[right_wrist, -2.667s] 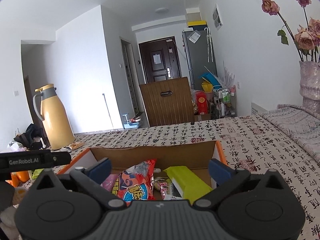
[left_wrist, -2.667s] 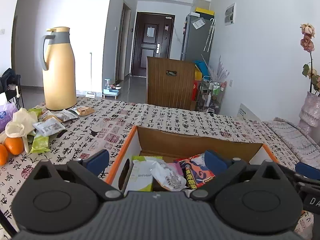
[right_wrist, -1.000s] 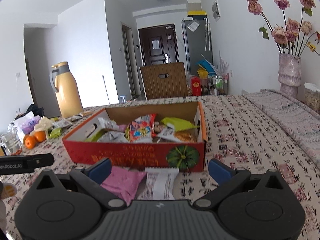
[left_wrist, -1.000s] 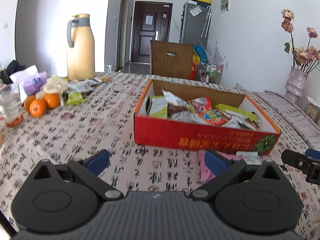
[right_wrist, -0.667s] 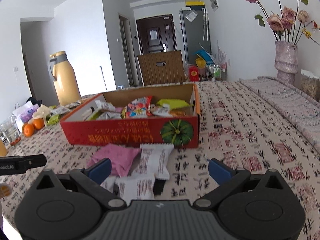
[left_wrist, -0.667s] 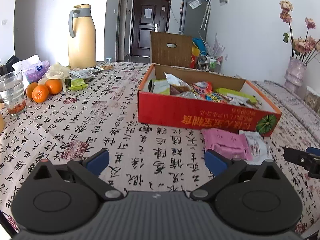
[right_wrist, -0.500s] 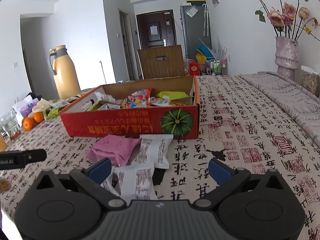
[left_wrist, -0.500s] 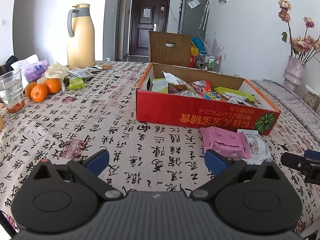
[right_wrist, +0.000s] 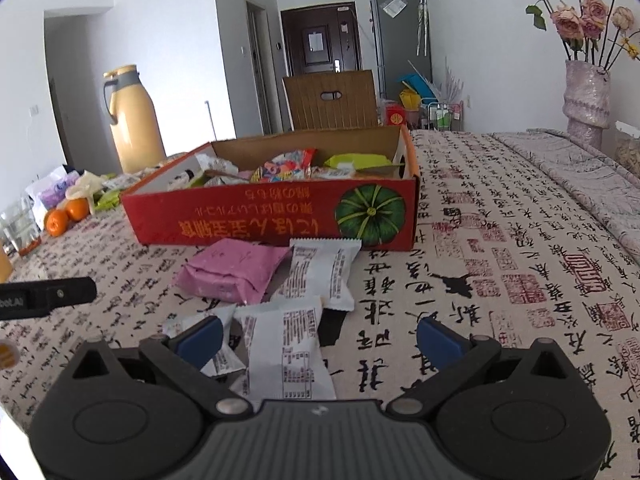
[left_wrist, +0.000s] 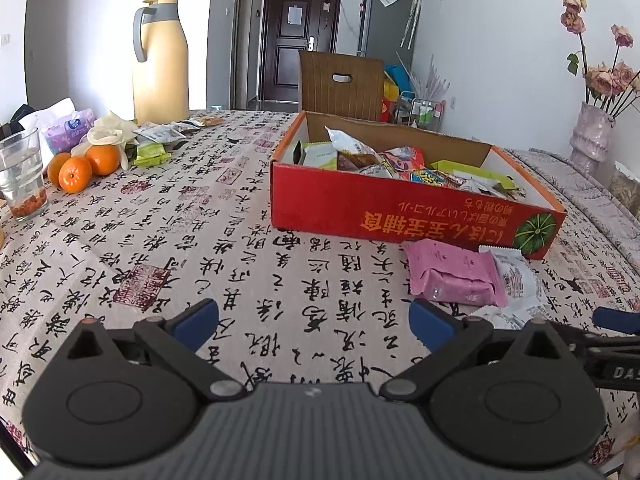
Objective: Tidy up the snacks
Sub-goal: 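Move both open grippers back toward the snack pile, then lower the right gripper onto a white printed packet and close it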
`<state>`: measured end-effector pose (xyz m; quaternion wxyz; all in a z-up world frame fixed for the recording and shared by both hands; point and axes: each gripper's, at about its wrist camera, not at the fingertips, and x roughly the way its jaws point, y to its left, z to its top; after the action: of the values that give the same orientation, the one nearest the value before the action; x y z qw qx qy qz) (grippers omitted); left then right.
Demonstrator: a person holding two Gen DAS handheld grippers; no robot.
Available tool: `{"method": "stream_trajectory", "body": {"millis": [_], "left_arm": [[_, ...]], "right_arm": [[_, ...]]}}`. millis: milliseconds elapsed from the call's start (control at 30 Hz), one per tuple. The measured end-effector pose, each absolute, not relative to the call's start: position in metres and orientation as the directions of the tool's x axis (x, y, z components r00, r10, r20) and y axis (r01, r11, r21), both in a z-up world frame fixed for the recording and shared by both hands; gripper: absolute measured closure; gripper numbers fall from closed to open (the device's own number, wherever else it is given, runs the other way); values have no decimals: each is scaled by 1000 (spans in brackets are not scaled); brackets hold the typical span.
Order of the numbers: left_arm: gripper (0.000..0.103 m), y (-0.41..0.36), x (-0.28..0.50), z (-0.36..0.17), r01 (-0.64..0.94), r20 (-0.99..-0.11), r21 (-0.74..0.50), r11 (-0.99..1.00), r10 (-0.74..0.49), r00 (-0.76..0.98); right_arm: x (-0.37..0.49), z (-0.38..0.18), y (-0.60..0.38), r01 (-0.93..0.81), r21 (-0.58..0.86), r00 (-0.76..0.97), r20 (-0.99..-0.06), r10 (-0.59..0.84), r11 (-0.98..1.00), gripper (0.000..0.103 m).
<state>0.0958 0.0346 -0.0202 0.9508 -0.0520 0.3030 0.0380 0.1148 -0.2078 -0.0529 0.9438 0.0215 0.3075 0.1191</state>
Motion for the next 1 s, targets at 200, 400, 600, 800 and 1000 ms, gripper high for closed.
{"method": "stream_trajectory", "body": {"millis": [200,400,600,800,1000], "left_arm": [[0,35,97,-22,-110,-588,-72,991,47,808],[0,33,98,-22,-107,-592,-72,992,44,805],[0,30,97,-21,-106,-595,-74,992,41,802],[0,25,97,-19,-106,-598,-67,992,45,800],[0,14,99,-16,-101,-606,-59,993,45,795]], "right_arm": [[125,-63,-198,-239,114,752,-606,258,964,19],[121,-63,-189,-274,102,753,-596,279,956,50],[119,-62,-195,-267,109,761,-586,279,958,64],[112,-58,-201,-266,125,779,-557,289,956,64],[103,-51,-215,-253,146,805,-517,292,956,64]]}}
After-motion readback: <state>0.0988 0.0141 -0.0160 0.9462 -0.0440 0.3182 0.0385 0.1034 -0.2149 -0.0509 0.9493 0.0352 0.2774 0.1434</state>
